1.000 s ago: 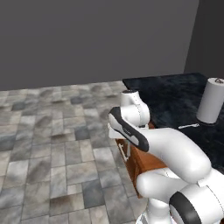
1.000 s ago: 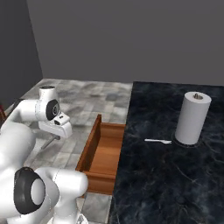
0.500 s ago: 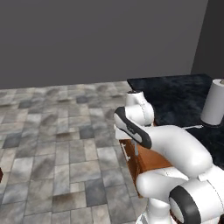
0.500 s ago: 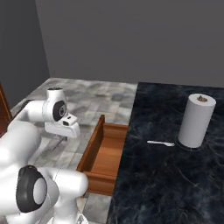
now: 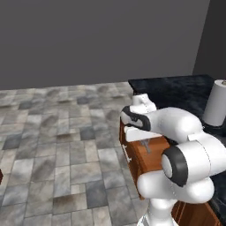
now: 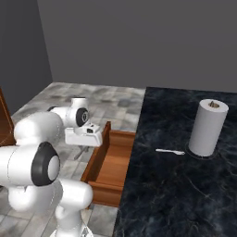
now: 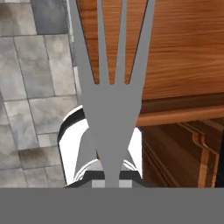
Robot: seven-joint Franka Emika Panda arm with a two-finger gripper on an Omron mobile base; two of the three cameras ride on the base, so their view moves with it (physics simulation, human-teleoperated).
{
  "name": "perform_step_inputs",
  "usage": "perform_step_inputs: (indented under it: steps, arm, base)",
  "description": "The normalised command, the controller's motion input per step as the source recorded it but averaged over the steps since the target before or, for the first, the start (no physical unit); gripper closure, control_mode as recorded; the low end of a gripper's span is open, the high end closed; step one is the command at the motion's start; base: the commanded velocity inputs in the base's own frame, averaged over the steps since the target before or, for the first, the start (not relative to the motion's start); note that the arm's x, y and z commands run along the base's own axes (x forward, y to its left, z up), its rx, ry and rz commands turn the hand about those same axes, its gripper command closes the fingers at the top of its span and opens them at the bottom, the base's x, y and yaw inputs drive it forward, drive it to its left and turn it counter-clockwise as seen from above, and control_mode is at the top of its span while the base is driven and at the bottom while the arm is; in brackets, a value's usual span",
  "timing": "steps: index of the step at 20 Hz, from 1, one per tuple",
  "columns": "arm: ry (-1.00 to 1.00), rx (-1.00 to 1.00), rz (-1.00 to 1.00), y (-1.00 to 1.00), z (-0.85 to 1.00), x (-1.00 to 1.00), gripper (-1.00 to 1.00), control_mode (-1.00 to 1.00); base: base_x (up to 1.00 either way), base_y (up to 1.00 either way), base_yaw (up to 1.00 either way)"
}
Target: Organize the utensils by type. Pick up the wooden spoons from the counter and place them in the open cabinet. Then pick up the metallic utensils from the counter and place them in the open drawer.
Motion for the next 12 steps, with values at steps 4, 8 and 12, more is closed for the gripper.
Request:
perform_step_inputs:
  steps: [4, 8, 12]
  arm:
    - [0.17, -0.04, 0.03, -0.31, -0.36, 0.47, 1.00, -1.00]
    - [0.11, -0.01, 0.02, -0.29, -0.37, 0.34, 1.00, -1.00]
    - [0.01, 0.00, 0.05, -0.21, -0.46, 0.18, 1.00, -1.00]
  base:
    - [0.00, 0.00, 0.00]
    - [0.00, 0.00, 0.00]
    - [0.00, 0.00, 0.00]
